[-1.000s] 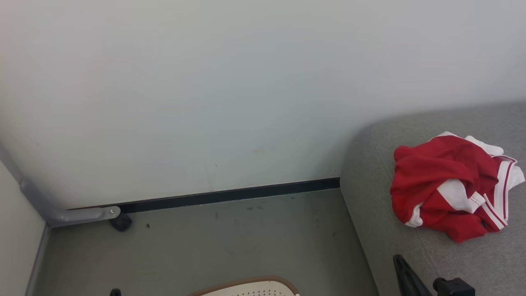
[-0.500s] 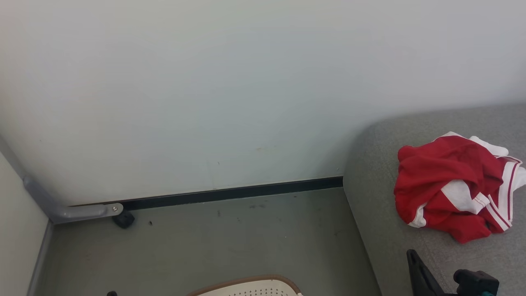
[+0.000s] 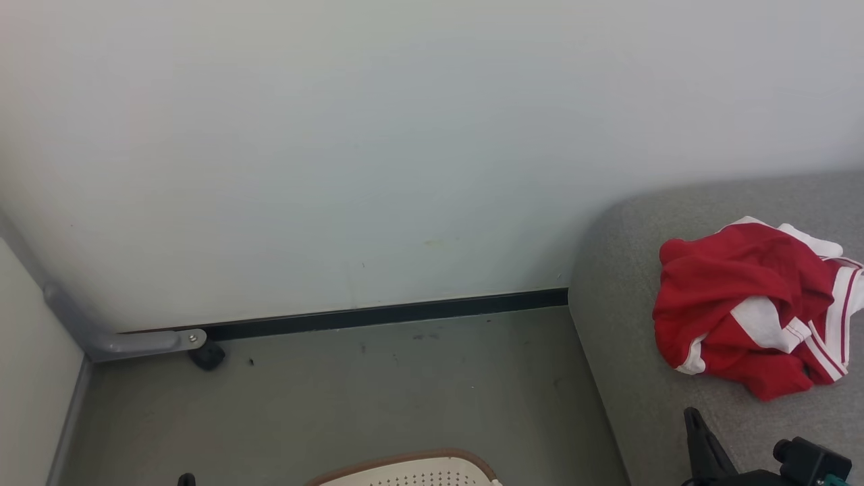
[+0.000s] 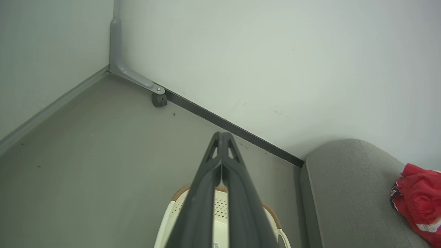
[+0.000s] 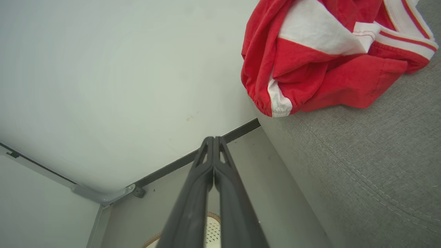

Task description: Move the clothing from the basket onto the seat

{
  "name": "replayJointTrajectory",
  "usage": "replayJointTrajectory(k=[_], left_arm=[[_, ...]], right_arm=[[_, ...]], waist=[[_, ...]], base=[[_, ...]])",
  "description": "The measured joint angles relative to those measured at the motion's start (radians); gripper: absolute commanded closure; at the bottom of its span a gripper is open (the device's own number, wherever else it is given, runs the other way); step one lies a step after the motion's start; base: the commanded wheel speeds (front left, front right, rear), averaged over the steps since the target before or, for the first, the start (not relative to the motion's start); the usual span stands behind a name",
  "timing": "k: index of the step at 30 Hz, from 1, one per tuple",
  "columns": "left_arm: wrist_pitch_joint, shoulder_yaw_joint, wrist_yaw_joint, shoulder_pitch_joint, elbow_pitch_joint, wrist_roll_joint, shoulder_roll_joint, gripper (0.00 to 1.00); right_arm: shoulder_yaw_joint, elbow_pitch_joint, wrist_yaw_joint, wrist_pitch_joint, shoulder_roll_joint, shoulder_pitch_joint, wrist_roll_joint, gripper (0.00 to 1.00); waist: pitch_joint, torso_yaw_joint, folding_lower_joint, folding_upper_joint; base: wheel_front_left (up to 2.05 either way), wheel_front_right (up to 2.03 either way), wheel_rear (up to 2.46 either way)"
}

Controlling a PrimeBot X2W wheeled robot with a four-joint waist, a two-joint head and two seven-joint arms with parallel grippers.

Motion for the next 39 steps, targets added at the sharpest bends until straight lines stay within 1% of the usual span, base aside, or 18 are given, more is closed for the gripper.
replayJointTrajectory(k=[2, 14, 18, 21, 39], left_arm=[[0.008, 0.005, -0.001, -0.002, 0.0, -0.028, -0.002, 1.0], [0.049, 0.024, -0.035, -0.023, 0.002, -0.175, -0.013, 1.0], [0.063, 0.033, -0.046, -0.043, 0.003, -0.238, -0.016, 1.0], [0.078, 0.041, -0.053, -0.043, 0.003, -0.28, -0.017, 1.0], [0.134, 0.071, -0.102, -0.083, 0.006, -0.506, -0.037, 1.0]], right_arm=[[-0.012, 0.0, 0.007, 0.008, 0.004, 0.0, 0.025, 1.0], [-0.081, -0.003, 0.035, 0.054, 0.029, 0.0, 0.172, 1.0], [-0.109, -0.005, 0.05, 0.071, 0.04, 0.0, 0.234, 1.0], [-0.126, -0.006, 0.053, 0.086, 0.046, 0.0, 0.273, 1.0], [-0.228, -0.014, 0.098, 0.148, 0.082, 0.0, 0.491, 1.0]], waist=[[0.001, 0.001, 0.0, 0.0], [0.005, 0.009, 0.0, 0.0], [0.007, 0.013, 0.0, 0.0], [0.009, 0.015, 0.0, 0.0], [0.016, 0.026, 0.0, 0.0]], base=[[0.0, 0.0, 0.0], [0.0, 0.0, 0.0], [0.0, 0.0, 0.0], [0.0, 0.0, 0.0], [0.0, 0.0, 0.0]])
